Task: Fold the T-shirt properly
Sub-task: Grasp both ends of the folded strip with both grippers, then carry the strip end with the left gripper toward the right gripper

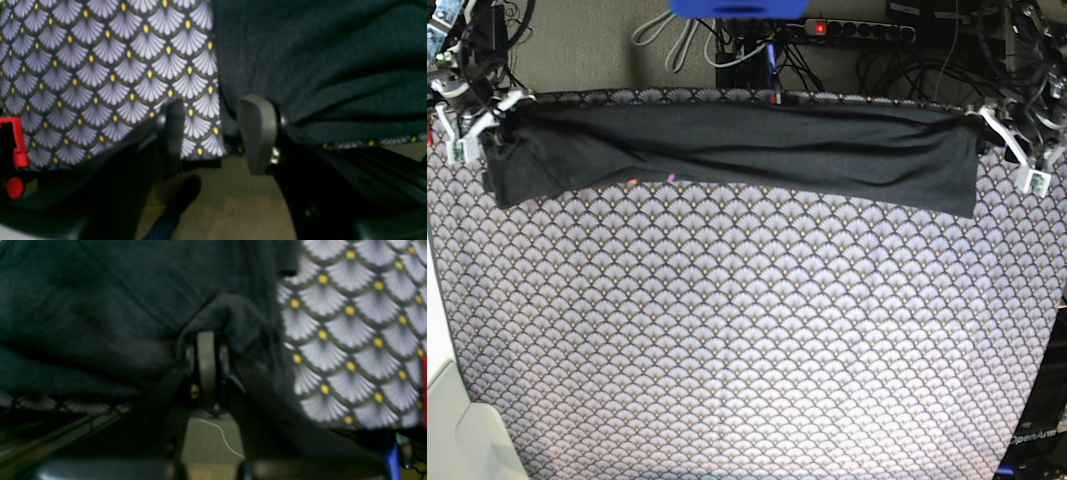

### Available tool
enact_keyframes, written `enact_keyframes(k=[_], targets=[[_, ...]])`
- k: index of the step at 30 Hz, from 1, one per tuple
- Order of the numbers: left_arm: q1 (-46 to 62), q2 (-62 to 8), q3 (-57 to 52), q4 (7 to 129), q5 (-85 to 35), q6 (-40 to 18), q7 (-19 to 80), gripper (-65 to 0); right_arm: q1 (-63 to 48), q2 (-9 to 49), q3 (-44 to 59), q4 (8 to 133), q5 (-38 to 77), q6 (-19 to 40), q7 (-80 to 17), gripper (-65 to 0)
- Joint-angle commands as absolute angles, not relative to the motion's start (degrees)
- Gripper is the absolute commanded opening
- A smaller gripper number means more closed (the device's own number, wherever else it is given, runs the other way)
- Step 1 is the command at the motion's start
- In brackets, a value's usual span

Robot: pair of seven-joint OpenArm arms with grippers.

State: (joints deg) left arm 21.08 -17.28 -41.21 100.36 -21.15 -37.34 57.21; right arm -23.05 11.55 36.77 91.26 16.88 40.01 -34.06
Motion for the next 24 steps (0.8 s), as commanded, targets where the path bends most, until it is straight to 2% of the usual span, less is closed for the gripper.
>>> enact_keyframes(k=[1,4,6,10,15,24], targets=[[21.05,-18.33,-42.33,101.49,-21.67,-37.41,56.48,-34.4,-23.16,12.53,36.97,92.09,17.54,40.0,-33.1,-65.0],[21.05,-18.33,-42.59,101.49,-21.67,-37.58,56.48,-26.8,-23.08,13.05,35.47,92.09,17.45,40.0,-33.1,-63.7],[20.97,-18.33,-42.59,101.32,-21.67,-40.0,56.48,-20.7,-23.08,13.67,34.51,92.09,17.45,40.0,-33.1,-59.4],[18.68,-16.92,-42.77,100.88,-21.58,-40.0,56.48,-15.3,-23.16,13.76,34.42,92.09,17.45,40.0,-33.1,-50.1],[15.69,-13.85,-42.77,100.79,-21.49,-40.0,56.48,-14.9,-23.08,13.76,34.42,92.09,17.45,40.0,-33.1,-42.9],[11.21,-12.0,-42.77,88.84,-21.05,-40.0,56.4,-14.9,-23.08,13.76,34.15,92.09,17.45,40.0,-33.1,-42.3]])
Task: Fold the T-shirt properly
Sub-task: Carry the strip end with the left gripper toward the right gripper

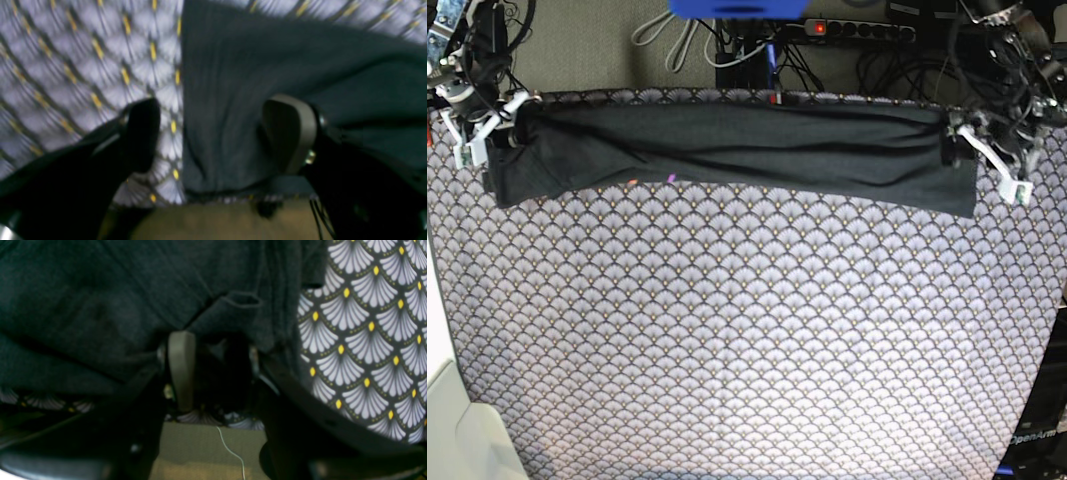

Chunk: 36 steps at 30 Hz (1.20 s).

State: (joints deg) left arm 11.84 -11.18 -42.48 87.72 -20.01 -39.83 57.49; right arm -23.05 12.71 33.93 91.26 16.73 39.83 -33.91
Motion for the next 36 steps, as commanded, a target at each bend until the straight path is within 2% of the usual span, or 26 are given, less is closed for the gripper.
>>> enact_keyframes(k=[1,16,19,23,25,31,36], targets=[[11.03,-12.0,-42.77,87.96,-21.05,-40.0,56.4,-14.9,-23.08,13.76,34.15,92.09,17.45,40.0,-33.1,-42.3],[10.86,-11.82,-42.51,80.57,-21.58,-40.0,56.4,-16.2,-23.08,13.76,34.15,92.09,17.45,40.0,-33.1,-42.7],[10.86,-11.82,-42.51,79.96,-21.58,-40.0,56.4,-28.8,-23.08,13.76,34.15,92.09,17.45,40.0,-33.1,-42.7],[10.86,-11.82,-42.42,79.96,-21.58,-40.0,56.48,-55.0,-23.08,13.76,34.15,92.09,17.45,40.0,-33.1,-42.7],[10.86,-11.82,-42.42,79.96,-21.58,-40.0,56.48,-64.5,-23.08,13.76,34.15,92.09,17.45,40.0,-33.1,-42.7],[10.77,-10.95,-42.51,85.76,-21.58,-40.0,60.62,-64.9,-23.08,13.76,34.15,92.09,17.45,40.0,-33.1,-42.7],[9.36,-6.9,-42.42,100.53,-21.05,-40.0,65.98,-64.9,-23.08,13.76,34.15,92.09,17.45,40.0,-33.1,-42.7]])
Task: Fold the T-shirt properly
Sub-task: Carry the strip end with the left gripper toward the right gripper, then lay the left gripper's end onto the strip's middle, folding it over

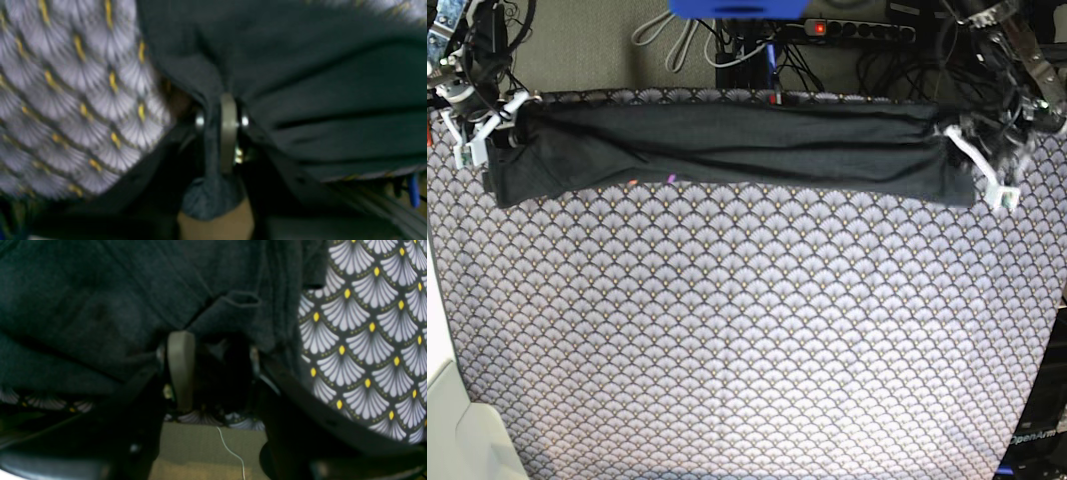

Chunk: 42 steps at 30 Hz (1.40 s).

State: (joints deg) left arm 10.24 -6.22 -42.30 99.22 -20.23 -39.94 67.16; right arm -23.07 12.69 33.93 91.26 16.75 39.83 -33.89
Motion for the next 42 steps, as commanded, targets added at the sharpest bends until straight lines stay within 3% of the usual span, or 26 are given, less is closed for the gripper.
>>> enact_keyframes(k=[1,5,14,18,22,27,42], targets=[[9.36,-5.85,-42.33,103.43,-21.05,-40.0,67.3,-64.9,-23.08,13.76,34.15,92.09,17.45,40.0,-33.1,-42.7],[8.04,-0.66,-39.69,114.95,-21.05,-40.0,72.66,-64.9,-23.08,13.76,34.15,92.09,17.45,40.0,-33.1,-42.7],[7.6,9.0,-23.16,115.38,-20.97,-40.0,74.68,-64.9,-22.99,13.76,34.07,92.44,17.45,40.0,-33.1,-42.7],[7.69,9.0,-15.78,114.24,-21.14,-39.87,74.68,-64.9,-22.11,13.76,34.07,92.35,17.45,40.0,-33.1,-42.7],[8.31,9.0,-5.23,112.22,-21.14,-33.54,72.48,-64.9,-21.93,13.76,34.07,92.35,17.45,40.0,-33.1,-42.7],[8.04,9.0,2.86,107.91,-21.23,-30.2,67.3,-64.9,-21.85,13.76,33.98,92.44,17.45,40.0,-33.1,-42.7],[5.23,9.0,12.26,99.47,-21.58,-27.74,62.29,-64.7,-21.85,14.9,32.4,92.09,17.45,40.0,-33.1,-42.7]])
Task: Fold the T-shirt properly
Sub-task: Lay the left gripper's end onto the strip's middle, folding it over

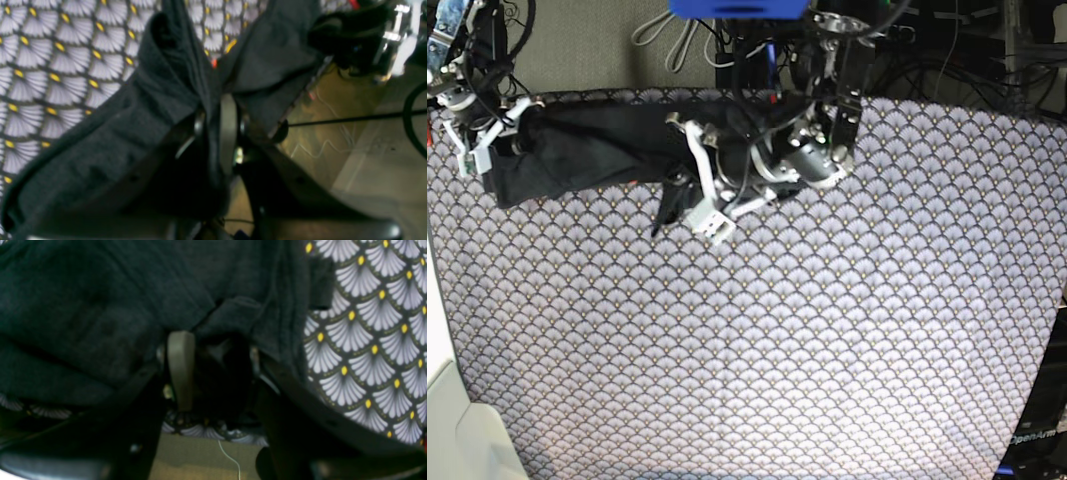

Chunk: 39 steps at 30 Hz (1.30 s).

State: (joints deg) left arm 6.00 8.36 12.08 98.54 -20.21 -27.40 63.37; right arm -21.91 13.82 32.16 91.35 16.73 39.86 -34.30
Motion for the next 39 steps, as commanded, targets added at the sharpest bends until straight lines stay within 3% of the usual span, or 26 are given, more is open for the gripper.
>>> enact_keyframes(k=[1,5,12,17,28,32,39], targets=[[5.23,9.0,12.26,99.38,-21.58,-27.74,62.29,-63.9,-21.85,14.9,32.4,92.09,17.45,40.0,-33.1,-42.7],[4.88,9.0,12.26,99.3,-21.58,-27.74,62.37,-56.9,-21.85,14.9,32.4,92.09,17.45,40.0,-33.1,-42.7],[4.09,9.0,13.23,99.21,-21.14,-27.74,62.46,-55.9,-21.76,14.9,32.4,92.09,17.45,40.0,-33.1,-42.7],[3.12,9.0,18.33,99.21,-21.05,-27.74,62.46,-51.2,-21.76,14.9,32.4,92.09,17.45,40.0,-33.1,-42.7],[1.36,9.0,19.74,97.89,-21.58,-27.74,63.6,-50.4,-21.76,14.99,32.48,92.18,17.45,40.0,-33.1,-42.7],[1.54,9.0,19.21,98.59,-21.58,-27.74,63.69,-45.6,-21.67,14.99,32.57,92.18,17.45,40.0,-33.1,-42.7],[1.89,7.69,5.14,98.77,-21.58,-27.74,64.04,-45.5,-20.79,15.69,32.92,92.79,17.45,40.0,-33.19,-42.6]])
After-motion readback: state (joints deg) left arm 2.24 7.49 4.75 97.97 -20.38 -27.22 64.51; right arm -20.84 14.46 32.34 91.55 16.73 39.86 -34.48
